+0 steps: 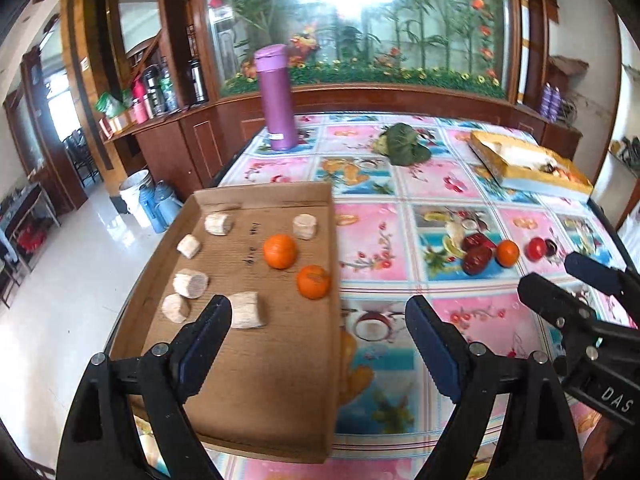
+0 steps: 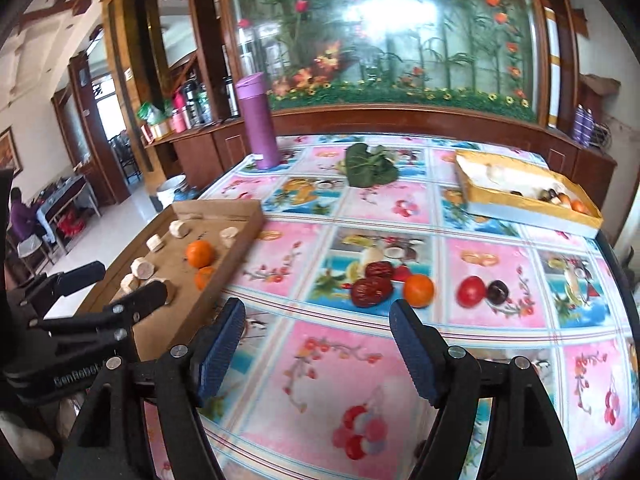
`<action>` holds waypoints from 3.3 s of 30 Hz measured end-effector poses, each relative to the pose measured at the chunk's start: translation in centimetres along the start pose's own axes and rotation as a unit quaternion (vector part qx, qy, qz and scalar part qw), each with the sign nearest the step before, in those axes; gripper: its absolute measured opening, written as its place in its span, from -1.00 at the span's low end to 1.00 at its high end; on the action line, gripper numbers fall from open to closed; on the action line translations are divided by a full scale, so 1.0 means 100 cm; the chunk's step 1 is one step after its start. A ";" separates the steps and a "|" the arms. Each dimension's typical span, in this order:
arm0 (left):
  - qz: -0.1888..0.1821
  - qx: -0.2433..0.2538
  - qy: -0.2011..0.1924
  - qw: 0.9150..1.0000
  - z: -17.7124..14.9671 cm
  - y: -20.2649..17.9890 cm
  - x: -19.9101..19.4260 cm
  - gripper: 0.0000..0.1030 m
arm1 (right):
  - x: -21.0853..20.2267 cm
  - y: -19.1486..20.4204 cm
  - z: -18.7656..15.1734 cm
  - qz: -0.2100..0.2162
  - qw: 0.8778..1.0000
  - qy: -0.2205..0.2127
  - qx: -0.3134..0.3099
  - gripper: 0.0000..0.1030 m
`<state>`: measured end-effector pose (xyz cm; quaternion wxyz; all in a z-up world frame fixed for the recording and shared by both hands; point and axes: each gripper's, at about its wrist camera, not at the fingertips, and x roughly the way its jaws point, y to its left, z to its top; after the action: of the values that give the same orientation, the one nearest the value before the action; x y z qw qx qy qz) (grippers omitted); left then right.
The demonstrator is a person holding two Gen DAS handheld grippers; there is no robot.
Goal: Organize fruits
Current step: 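Move both open tools back over the fruit row, then grasp a red date with the left tool while the right tool grasps the red tomato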
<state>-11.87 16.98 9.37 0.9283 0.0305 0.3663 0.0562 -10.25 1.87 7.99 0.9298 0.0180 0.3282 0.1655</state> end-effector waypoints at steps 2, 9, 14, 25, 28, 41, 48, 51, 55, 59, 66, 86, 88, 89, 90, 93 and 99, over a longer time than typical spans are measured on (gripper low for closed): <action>0.002 0.012 0.003 1.000 0.000 -0.011 0.000 0.71 | -0.001 -0.010 -0.002 0.000 1.000 0.001 0.011 0.54; 0.006 0.039 0.012 0.999 0.001 -0.037 0.003 0.71 | -0.003 -0.037 -0.009 -0.001 0.999 0.004 0.035 0.54; 0.004 0.050 0.018 0.999 0.001 -0.048 0.006 0.71 | -0.007 -0.052 -0.013 -0.008 0.999 0.001 0.045 0.54; -0.009 0.055 0.036 0.998 -0.003 -0.055 0.016 0.71 | -0.009 -0.071 -0.016 -0.011 0.998 0.010 0.067 0.54; -0.022 0.039 0.047 0.998 -0.004 -0.049 0.021 0.71 | -0.013 -0.080 -0.018 -0.025 0.997 0.009 0.069 0.54; -0.082 0.010 0.084 0.993 -0.007 -0.048 0.050 0.71 | -0.032 -0.157 -0.065 -0.036 0.986 0.085 0.141 0.55; -0.111 0.040 0.064 0.991 0.025 -0.082 0.074 0.71 | -0.016 -0.153 -0.040 -0.032 0.990 0.097 0.096 0.55; -0.143 0.050 0.068 0.986 0.032 -0.098 0.089 0.40 | -0.011 -0.146 -0.020 -0.048 0.995 0.077 0.046 0.53; -0.167 0.069 0.058 0.982 0.032 -0.116 0.106 0.27 | 0.004 -0.149 0.002 -0.027 0.997 0.057 0.032 0.12; -0.183 0.064 0.071 0.978 0.033 -0.122 0.124 0.18 | 0.030 -0.152 0.012 -0.002 0.997 0.052 0.054 0.07; -0.213 0.063 0.073 0.972 0.029 -0.122 0.131 -0.49 | 0.080 -0.147 0.011 0.012 0.995 0.076 0.060 0.07; -0.222 0.047 0.066 0.972 0.022 -0.121 0.125 -0.50 | 0.082 -0.149 0.003 -0.031 0.996 0.066 0.041 -0.35; -0.223 0.046 0.066 0.971 0.022 -0.121 0.125 -0.50 | 0.087 -0.142 0.004 -0.047 0.996 0.071 0.022 -0.33; -0.225 0.044 0.067 0.971 0.022 -0.120 0.125 -0.50 | 0.089 -0.138 0.005 -0.053 0.996 0.075 0.014 -0.33; -0.227 0.042 0.067 0.971 0.022 -0.119 0.126 -0.50 | 0.091 -0.136 0.005 -0.056 0.995 0.078 0.010 -0.34; -0.235 0.040 0.067 0.969 0.022 -0.118 0.125 -0.51 | 0.096 -0.131 0.003 -0.055 0.994 0.095 0.005 -0.36; -0.243 0.045 0.043 0.968 0.022 -0.119 0.109 -0.51 | 0.076 -0.126 0.002 -0.053 0.994 0.090 0.031 -0.37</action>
<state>-1.48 6.58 2.38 0.8949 -0.0198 0.4049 -0.1866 -0.87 -7.55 1.75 0.9030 0.0141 0.4160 0.1067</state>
